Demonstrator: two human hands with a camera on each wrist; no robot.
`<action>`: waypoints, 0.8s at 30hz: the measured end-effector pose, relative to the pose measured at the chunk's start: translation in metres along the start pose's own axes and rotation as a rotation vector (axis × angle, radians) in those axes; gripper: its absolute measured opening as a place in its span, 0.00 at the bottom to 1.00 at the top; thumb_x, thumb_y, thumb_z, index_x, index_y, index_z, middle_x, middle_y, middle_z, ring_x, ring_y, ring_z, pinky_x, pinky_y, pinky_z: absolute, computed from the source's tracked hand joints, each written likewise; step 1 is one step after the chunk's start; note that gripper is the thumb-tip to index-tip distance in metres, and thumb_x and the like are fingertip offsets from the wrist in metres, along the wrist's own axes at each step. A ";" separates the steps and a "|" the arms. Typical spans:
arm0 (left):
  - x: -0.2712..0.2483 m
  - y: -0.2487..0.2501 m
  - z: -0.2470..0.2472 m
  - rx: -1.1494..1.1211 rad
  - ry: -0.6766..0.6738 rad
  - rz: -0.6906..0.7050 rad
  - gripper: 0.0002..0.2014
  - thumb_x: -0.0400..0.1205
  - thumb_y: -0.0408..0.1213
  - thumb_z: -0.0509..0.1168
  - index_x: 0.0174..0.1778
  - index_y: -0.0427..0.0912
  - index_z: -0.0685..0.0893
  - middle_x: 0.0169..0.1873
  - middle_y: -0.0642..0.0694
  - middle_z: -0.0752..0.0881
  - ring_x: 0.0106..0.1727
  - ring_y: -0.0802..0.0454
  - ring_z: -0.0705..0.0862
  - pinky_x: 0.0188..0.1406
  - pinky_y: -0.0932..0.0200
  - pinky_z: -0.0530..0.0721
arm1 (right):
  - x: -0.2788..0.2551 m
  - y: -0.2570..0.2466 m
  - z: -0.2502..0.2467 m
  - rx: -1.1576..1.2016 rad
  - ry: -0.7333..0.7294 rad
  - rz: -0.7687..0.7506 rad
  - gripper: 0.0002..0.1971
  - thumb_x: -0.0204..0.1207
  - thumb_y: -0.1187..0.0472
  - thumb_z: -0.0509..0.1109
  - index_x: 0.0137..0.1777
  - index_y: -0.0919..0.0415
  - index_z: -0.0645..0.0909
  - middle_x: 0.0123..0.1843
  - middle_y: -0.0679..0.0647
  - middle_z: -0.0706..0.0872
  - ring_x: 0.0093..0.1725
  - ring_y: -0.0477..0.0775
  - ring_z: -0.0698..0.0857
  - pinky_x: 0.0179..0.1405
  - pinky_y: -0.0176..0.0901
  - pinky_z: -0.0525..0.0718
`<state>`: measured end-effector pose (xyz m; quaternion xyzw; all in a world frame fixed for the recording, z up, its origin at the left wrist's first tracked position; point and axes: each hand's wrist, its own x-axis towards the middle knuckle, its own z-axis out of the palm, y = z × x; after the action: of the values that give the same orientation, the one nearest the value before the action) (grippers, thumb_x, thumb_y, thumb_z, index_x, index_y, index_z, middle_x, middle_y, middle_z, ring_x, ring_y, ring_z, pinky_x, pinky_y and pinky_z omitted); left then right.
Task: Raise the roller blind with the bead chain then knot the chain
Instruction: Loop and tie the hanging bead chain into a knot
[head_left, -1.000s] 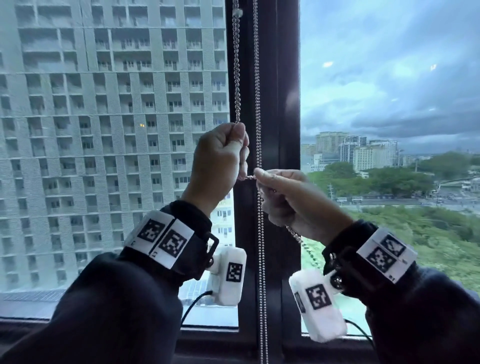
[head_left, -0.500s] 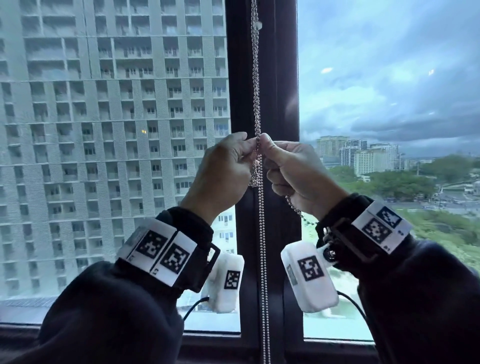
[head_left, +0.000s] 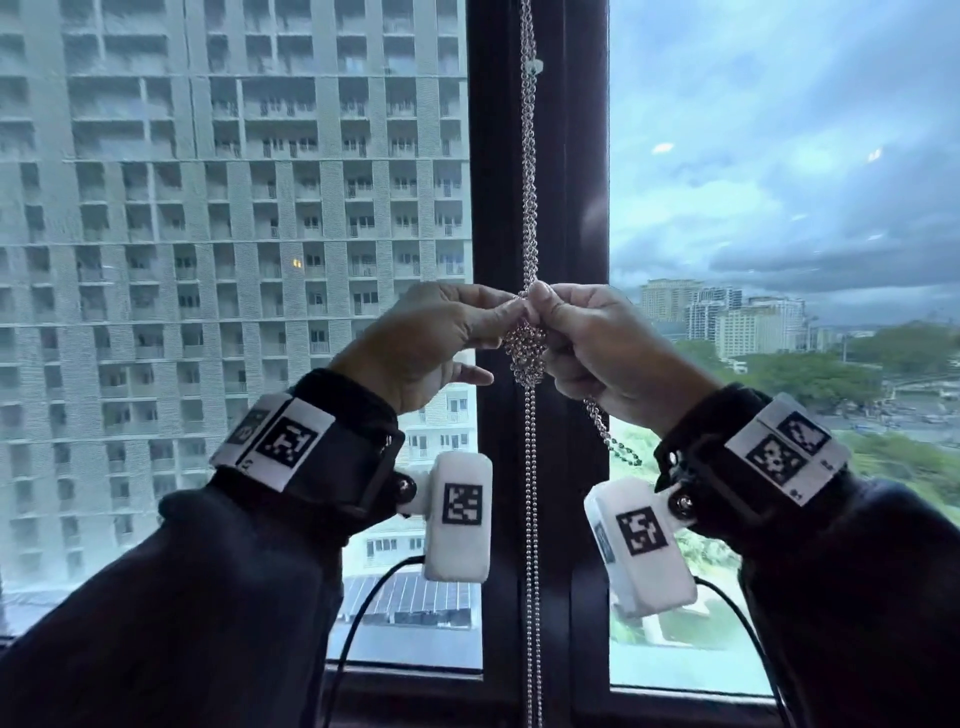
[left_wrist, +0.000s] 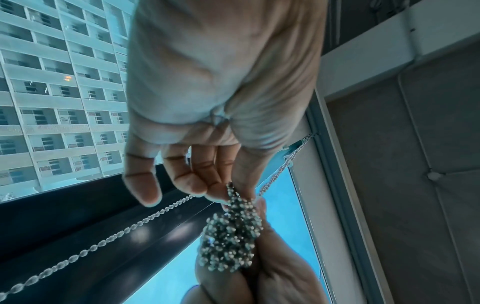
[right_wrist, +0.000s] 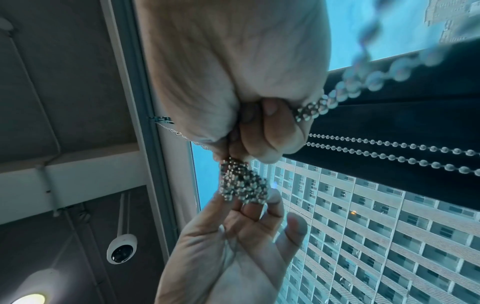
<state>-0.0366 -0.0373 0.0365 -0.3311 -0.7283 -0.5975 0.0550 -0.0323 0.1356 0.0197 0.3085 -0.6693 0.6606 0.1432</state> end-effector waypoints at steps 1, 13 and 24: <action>0.000 0.000 0.000 0.013 -0.001 -0.018 0.09 0.78 0.42 0.71 0.47 0.40 0.89 0.47 0.45 0.85 0.49 0.50 0.79 0.42 0.51 0.81 | 0.000 0.000 -0.002 -0.017 -0.006 -0.003 0.18 0.89 0.53 0.60 0.36 0.56 0.73 0.19 0.42 0.63 0.14 0.39 0.57 0.19 0.30 0.49; 0.002 -0.001 0.013 -0.119 0.046 0.113 0.17 0.86 0.47 0.60 0.33 0.44 0.81 0.23 0.52 0.69 0.42 0.48 0.73 0.53 0.47 0.72 | 0.010 0.008 -0.003 -0.469 0.214 -0.227 0.17 0.83 0.52 0.70 0.36 0.59 0.75 0.21 0.47 0.67 0.14 0.40 0.60 0.12 0.34 0.59; 0.003 -0.005 0.014 0.036 0.121 0.155 0.17 0.87 0.31 0.54 0.55 0.48 0.89 0.46 0.50 0.94 0.54 0.57 0.91 0.47 0.47 0.76 | 0.004 0.007 -0.009 -0.521 0.285 -0.362 0.05 0.79 0.63 0.73 0.44 0.61 0.90 0.31 0.47 0.91 0.29 0.48 0.88 0.30 0.47 0.88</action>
<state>-0.0373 -0.0241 0.0301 -0.3486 -0.7064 -0.5972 0.1511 -0.0415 0.1425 0.0172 0.2800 -0.7232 0.4677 0.4241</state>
